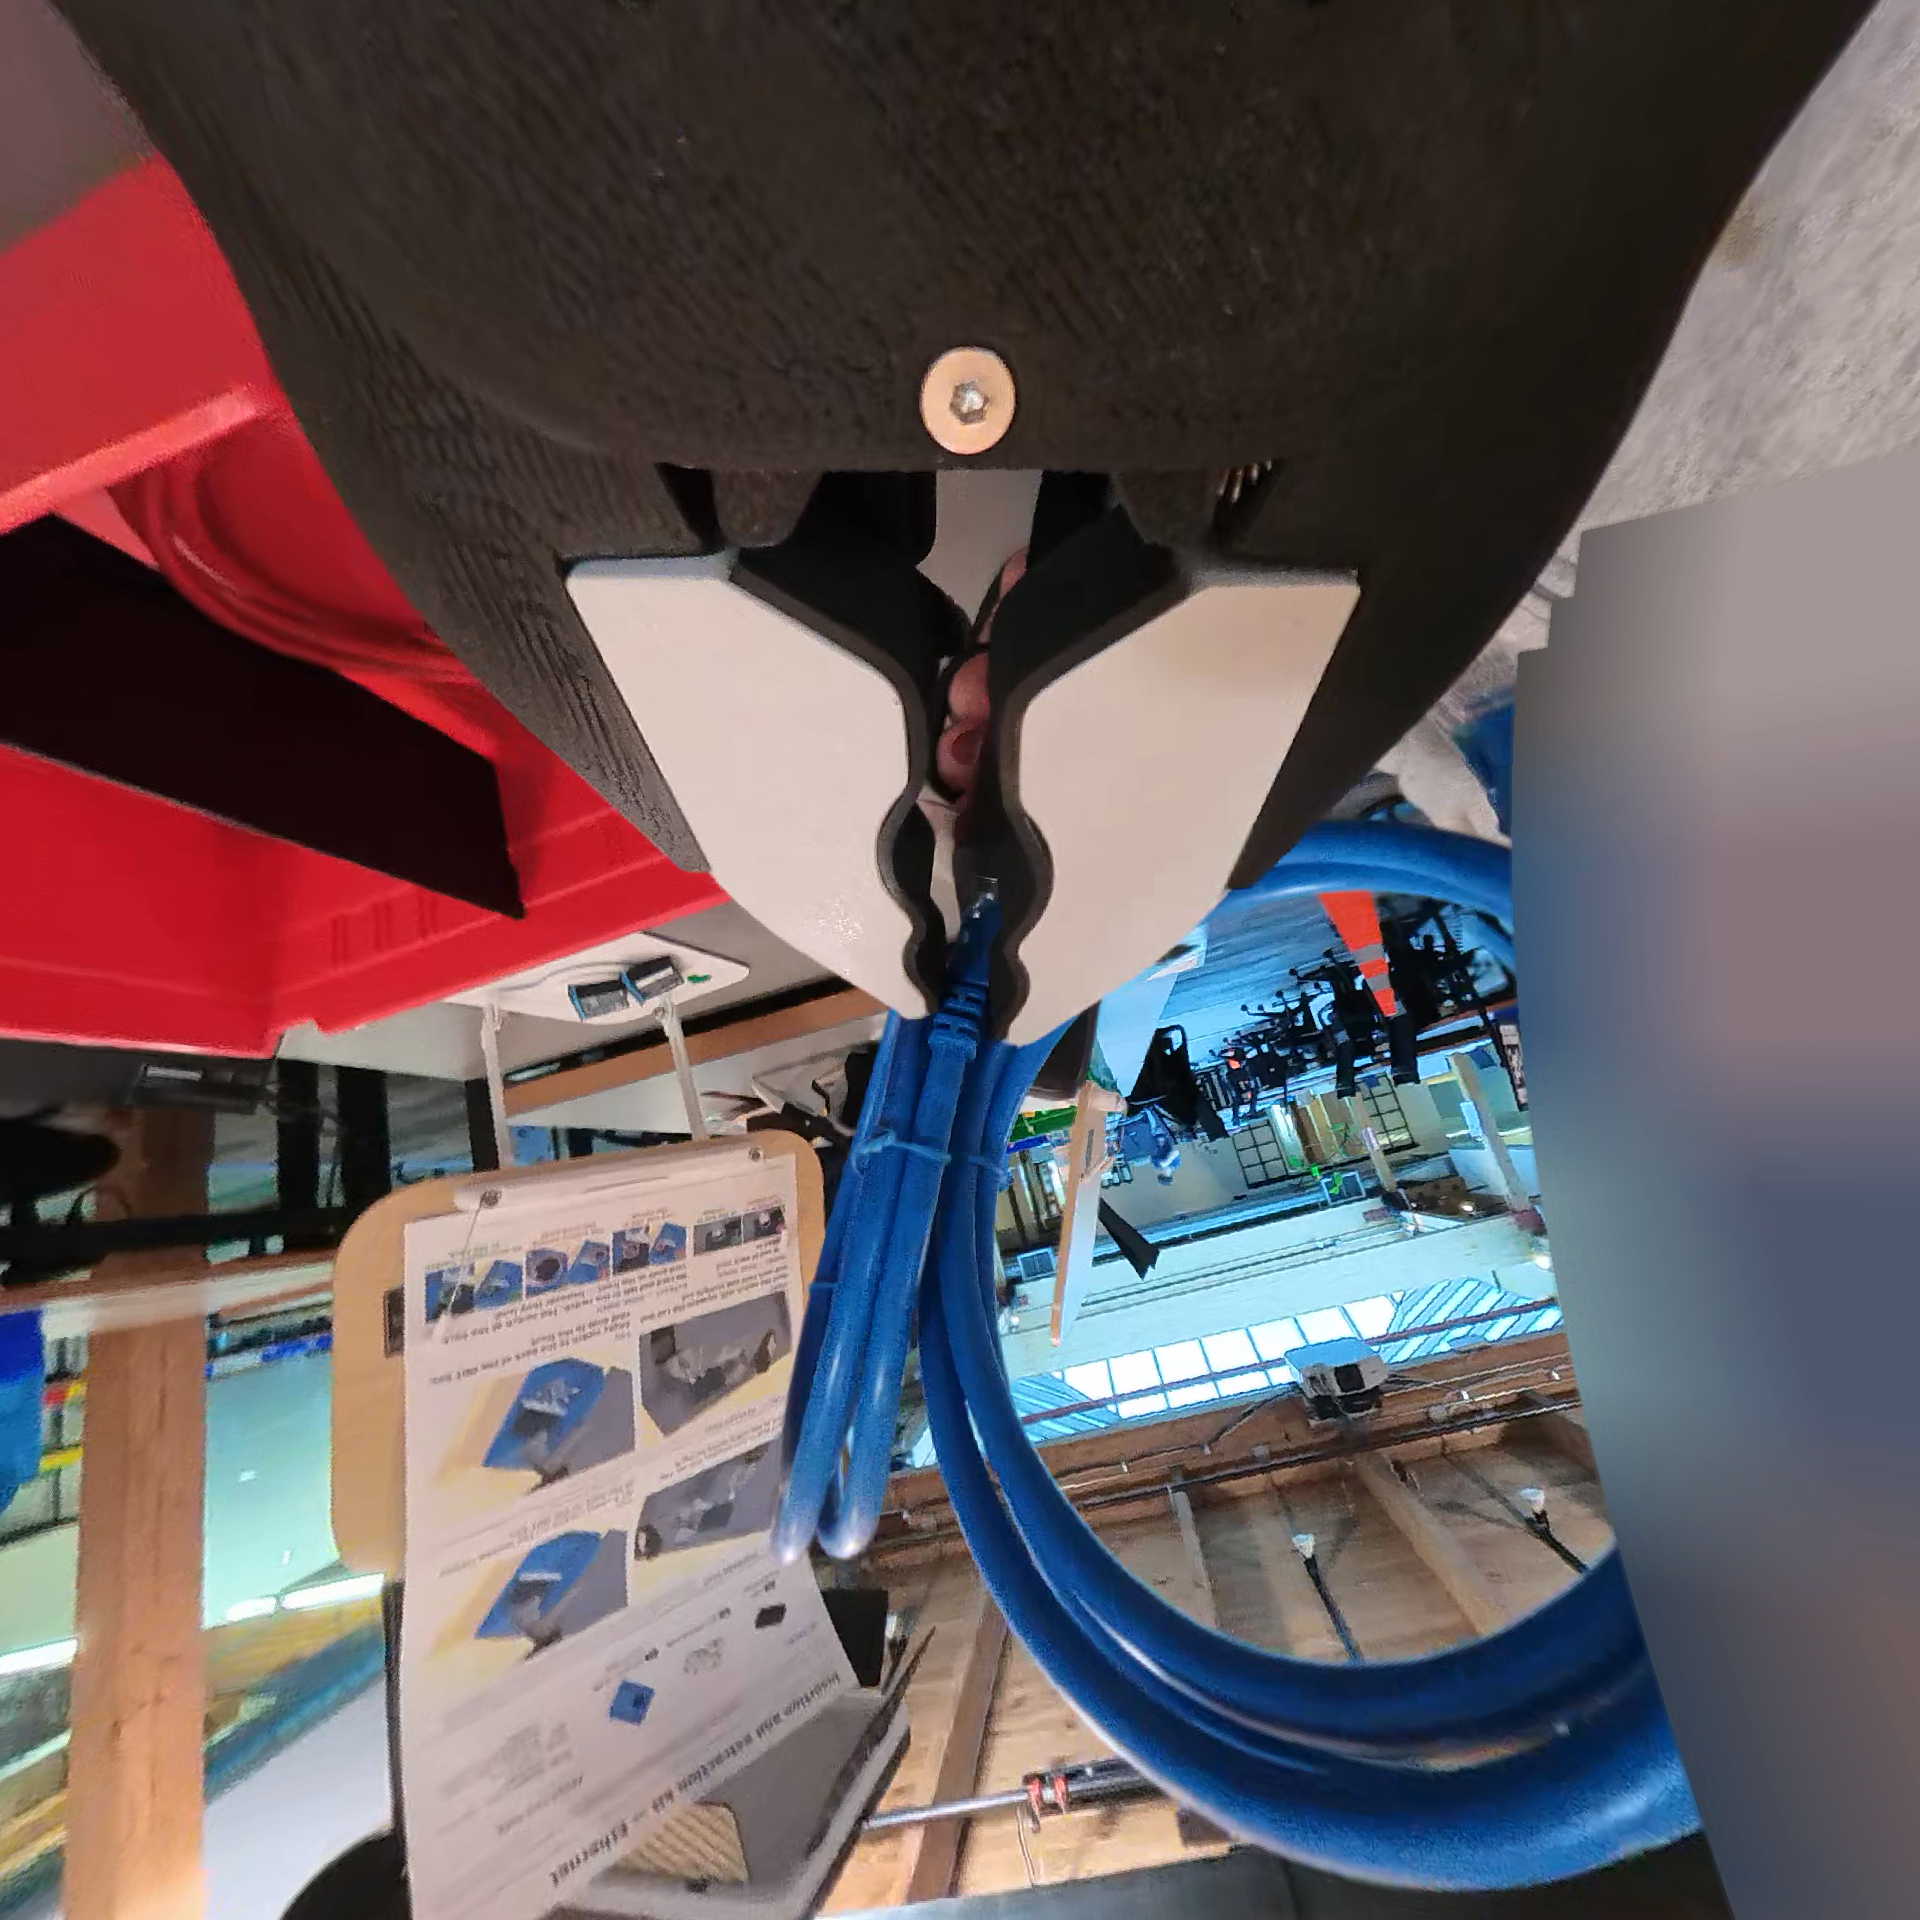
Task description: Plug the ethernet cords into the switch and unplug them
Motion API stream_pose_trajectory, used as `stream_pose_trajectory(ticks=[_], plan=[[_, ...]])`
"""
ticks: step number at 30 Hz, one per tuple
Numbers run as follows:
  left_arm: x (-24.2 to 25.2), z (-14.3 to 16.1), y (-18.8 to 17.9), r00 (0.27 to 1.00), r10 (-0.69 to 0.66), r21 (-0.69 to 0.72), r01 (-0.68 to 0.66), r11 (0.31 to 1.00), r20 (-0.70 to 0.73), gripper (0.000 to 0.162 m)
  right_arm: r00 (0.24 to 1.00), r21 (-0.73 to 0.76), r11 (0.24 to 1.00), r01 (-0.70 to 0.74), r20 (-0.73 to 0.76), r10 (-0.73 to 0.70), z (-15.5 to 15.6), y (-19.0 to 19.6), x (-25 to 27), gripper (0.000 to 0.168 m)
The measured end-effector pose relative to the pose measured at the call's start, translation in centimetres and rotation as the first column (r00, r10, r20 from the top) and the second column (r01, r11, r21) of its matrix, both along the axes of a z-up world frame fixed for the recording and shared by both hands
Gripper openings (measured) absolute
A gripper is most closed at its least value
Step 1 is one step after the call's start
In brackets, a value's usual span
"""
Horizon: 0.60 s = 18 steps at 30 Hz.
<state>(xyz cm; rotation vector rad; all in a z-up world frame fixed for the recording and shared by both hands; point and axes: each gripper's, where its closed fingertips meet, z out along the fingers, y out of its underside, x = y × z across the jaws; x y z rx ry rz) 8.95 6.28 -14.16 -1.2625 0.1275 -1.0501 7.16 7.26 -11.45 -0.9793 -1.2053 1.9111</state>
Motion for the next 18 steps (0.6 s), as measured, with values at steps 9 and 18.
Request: stream_pose_trajectory(ticks=[9,18], plan=[[0.1,-1.1,0.3,0.999,-0.019,-0.052,0.017,0.999,-0.040,0.019,0.997,-0.094,0.993,-0.068,0.039,0.072,-1.0,0.1,0.1,0.009],[-2.7,-2.6,0.9,0.785,0.198,-0.025,-0.263,0.965,-0.587,0.020,0.976,0.089,0.988,0.124,0.169,-0.138,-3.8,5.9,2.2,0.039]])
